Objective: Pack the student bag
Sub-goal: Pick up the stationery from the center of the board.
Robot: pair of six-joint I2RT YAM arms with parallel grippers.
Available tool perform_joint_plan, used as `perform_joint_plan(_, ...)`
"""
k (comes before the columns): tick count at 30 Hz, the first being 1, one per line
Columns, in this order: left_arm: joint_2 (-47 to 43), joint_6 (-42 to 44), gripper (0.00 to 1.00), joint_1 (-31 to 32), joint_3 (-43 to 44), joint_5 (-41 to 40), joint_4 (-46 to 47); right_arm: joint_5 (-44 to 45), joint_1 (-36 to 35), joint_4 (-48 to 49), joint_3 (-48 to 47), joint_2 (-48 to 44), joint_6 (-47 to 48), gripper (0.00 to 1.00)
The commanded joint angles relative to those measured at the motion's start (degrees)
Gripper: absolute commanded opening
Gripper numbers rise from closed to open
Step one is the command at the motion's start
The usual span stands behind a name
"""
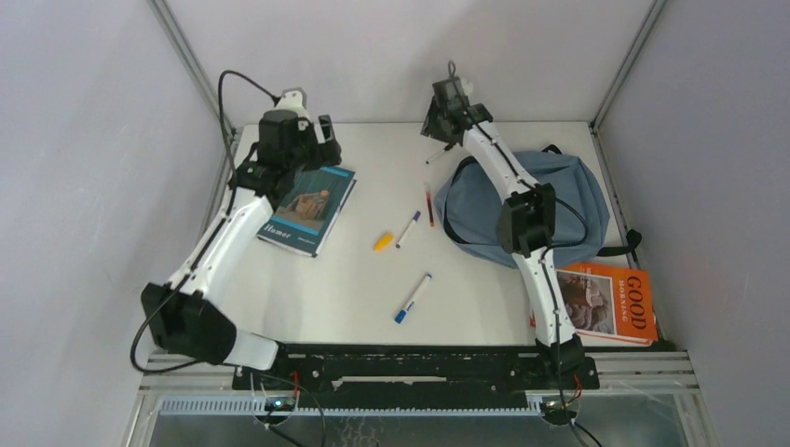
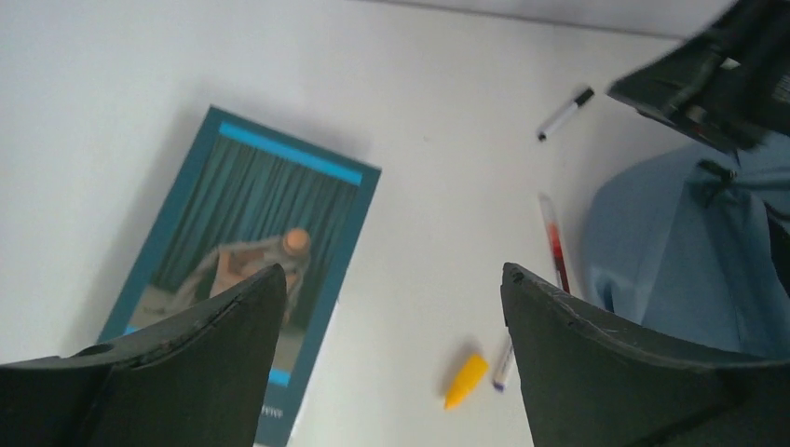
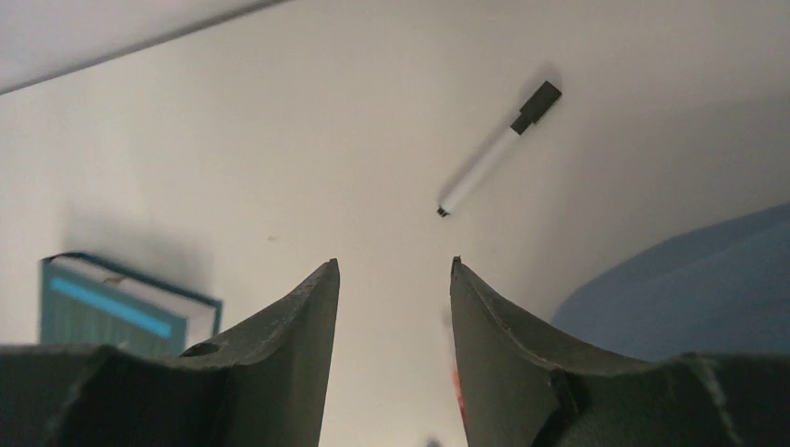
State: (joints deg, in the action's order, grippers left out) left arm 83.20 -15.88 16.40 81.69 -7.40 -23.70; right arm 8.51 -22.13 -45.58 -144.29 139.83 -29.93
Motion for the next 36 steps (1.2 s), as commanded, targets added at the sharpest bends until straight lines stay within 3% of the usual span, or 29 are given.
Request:
perform_joint_plan(1,-7.8,-3.8,0.90,1.1,-6.6,-0.8,-2.3,1.6,0.5,7.7,-2.4,3.5,-5.4,0.56)
perform_joint_plan(12,-14.0,-1.3,0.90,1.1,-15.4,1.1,-3.6,7.5,0.9,12.3,-6.1,14.3,-8.6,0.57)
perform_joint_plan(22,-15.9,2.8,0.90,1.1,-16.7,-0.8,-5.0,11.3,1.1,10.5,-6.9,16.3,-10.7,0.56)
perform_joint_plan(36,-17.7,4.9,0.90,1.0,-16.9,0.0,-7.1,8.3,1.9,3.4,-6.6,17.2,-19.6,0.54)
